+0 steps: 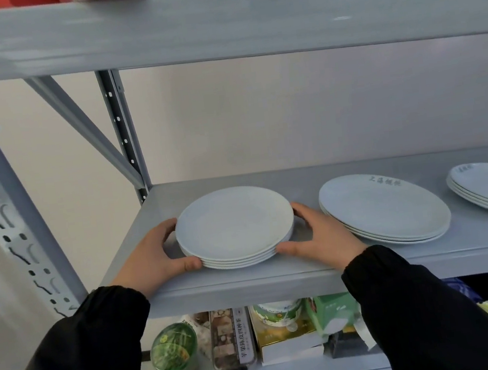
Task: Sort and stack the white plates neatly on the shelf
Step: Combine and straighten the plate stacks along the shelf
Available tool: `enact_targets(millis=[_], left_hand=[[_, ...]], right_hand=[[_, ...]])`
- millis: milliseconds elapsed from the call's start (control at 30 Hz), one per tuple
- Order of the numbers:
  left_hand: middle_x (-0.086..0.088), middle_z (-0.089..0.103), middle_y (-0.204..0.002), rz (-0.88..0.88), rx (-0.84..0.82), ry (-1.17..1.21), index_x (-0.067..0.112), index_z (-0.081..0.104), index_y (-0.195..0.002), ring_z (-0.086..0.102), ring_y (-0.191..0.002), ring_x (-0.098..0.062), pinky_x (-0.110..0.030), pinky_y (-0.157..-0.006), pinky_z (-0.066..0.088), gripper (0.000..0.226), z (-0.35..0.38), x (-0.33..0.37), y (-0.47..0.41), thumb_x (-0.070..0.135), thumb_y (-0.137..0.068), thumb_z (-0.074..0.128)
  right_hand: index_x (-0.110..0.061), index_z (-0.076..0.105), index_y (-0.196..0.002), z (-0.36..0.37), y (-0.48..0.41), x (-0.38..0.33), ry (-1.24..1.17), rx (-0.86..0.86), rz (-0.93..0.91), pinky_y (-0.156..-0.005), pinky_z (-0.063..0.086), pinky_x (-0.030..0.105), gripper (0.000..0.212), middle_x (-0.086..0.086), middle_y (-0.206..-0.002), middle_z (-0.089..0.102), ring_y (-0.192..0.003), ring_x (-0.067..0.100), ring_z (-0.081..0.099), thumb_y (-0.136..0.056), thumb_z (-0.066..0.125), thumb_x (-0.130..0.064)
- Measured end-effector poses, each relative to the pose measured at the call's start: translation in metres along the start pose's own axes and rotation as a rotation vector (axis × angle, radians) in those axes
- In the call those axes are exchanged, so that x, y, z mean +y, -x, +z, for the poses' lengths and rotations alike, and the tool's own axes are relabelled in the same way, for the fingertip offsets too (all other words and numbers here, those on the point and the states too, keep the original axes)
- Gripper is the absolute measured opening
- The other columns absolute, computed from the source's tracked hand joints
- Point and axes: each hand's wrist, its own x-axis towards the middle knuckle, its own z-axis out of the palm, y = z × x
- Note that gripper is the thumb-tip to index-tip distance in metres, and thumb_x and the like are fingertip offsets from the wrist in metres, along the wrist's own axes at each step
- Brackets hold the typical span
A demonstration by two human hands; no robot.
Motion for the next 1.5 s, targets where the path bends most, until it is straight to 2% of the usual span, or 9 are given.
enact_targets(millis=[200,333,500,867,1033,1167,1300,1400,1500], left_hand=[[0.036,0.052,-0.125,-0.002,-0.030,0.024,0.063,0.051,-0.115,0.044,-0.128,0.003,-0.034,-0.109,0.034,0.083,-0.003,-0.001,0.003,0.068,-0.041,0.086],[0.041,0.057,-0.113,-0.006,-0.022,0.039,0.060,0.055,-0.109,0.045,-0.112,0.022,-0.023,-0.099,0.035,0.080,-0.002,-0.002,0.004,0.070,-0.036,0.085],[0.023,0.059,-0.126,-0.032,-0.011,0.031,0.040,0.055,-0.123,0.047,-0.121,0.009,-0.026,-0.104,0.035,0.094,-0.002,-0.006,0.003,0.067,-0.039,0.087],[0.026,0.053,-0.136,-0.035,-0.062,-0.006,0.051,0.050,-0.127,0.043,-0.130,0.004,-0.037,-0.114,0.032,0.079,-0.004,-0.008,0.005,0.070,-0.056,0.080],[0.029,0.049,-0.135,-0.023,0.248,0.045,0.036,0.047,-0.141,0.043,-0.133,-0.006,-0.023,-0.103,0.030,0.065,-0.001,0.016,0.019,0.062,-0.083,0.062],[0.015,0.053,-0.140,0.113,0.404,0.053,0.031,0.048,-0.141,0.048,-0.130,-0.006,-0.032,-0.108,0.037,0.050,0.031,0.067,0.016,0.044,-0.093,0.054],[0.023,0.049,-0.141,0.262,0.292,0.071,0.042,0.043,-0.140,0.046,-0.130,0.001,-0.027,-0.105,0.038,0.053,0.088,0.132,0.006,0.051,-0.088,0.054],[0.026,0.047,-0.141,0.318,0.206,0.011,0.037,0.042,-0.143,0.045,-0.129,0.007,-0.019,-0.105,0.039,0.055,0.140,0.169,0.002,0.044,-0.090,0.054],[0.030,0.030,-0.149,0.266,0.025,-0.062,0.039,0.027,-0.150,0.034,-0.134,0.007,-0.018,-0.107,0.034,0.073,0.189,0.188,-0.008,0.059,-0.086,0.055]], right_hand=[[-0.046,0.036,-0.140,-0.002,0.003,-0.003,-0.001,-0.035,-0.006,-0.103,0.042,0.032,0.094,-0.023,-0.140,0.049,-0.128,0.000,0.045,-0.058,0.076,-0.068],[-0.047,0.034,-0.142,-0.006,0.011,0.001,0.020,-0.040,-0.016,-0.102,0.041,0.030,0.095,-0.025,-0.139,0.048,-0.125,-0.001,0.045,-0.060,0.080,-0.063],[-0.045,0.034,-0.143,-0.009,0.014,0.003,0.025,-0.020,-0.023,-0.098,0.040,0.027,0.094,-0.023,-0.138,0.049,-0.124,0.001,0.045,-0.063,0.082,-0.056],[-0.053,0.030,-0.135,-0.013,0.019,-0.005,0.027,-0.043,-0.039,-0.098,0.038,0.025,0.086,-0.032,-0.132,0.043,-0.125,-0.002,0.042,-0.065,0.078,-0.063],[-0.040,0.013,-0.153,-0.049,0.058,0.001,0.099,0.013,-0.100,-0.110,0.023,0.019,0.101,-0.029,-0.149,0.021,-0.137,-0.008,0.023,-0.073,0.072,-0.060],[-0.040,0.020,-0.152,-0.110,0.074,0.036,0.064,0.170,-0.060,-0.107,0.027,0.021,0.105,-0.025,-0.148,0.029,-0.135,-0.002,0.031,-0.062,0.063,-0.075],[-0.034,0.022,-0.153,-0.165,0.076,0.091,0.046,0.257,0.092,-0.111,0.028,0.030,0.129,-0.019,-0.153,0.029,-0.139,0.007,0.032,-0.044,0.051,-0.098],[-0.035,0.018,-0.154,-0.190,0.076,0.124,0.086,0.174,0.189,-0.114,0.026,0.034,0.138,-0.012,-0.156,0.027,-0.142,0.013,0.029,-0.037,0.052,-0.100],[-0.033,0.016,-0.154,-0.203,0.075,0.146,0.097,0.056,0.235,-0.116,0.027,0.039,0.143,-0.007,-0.159,0.024,-0.143,0.016,0.029,-0.034,0.055,-0.099]])
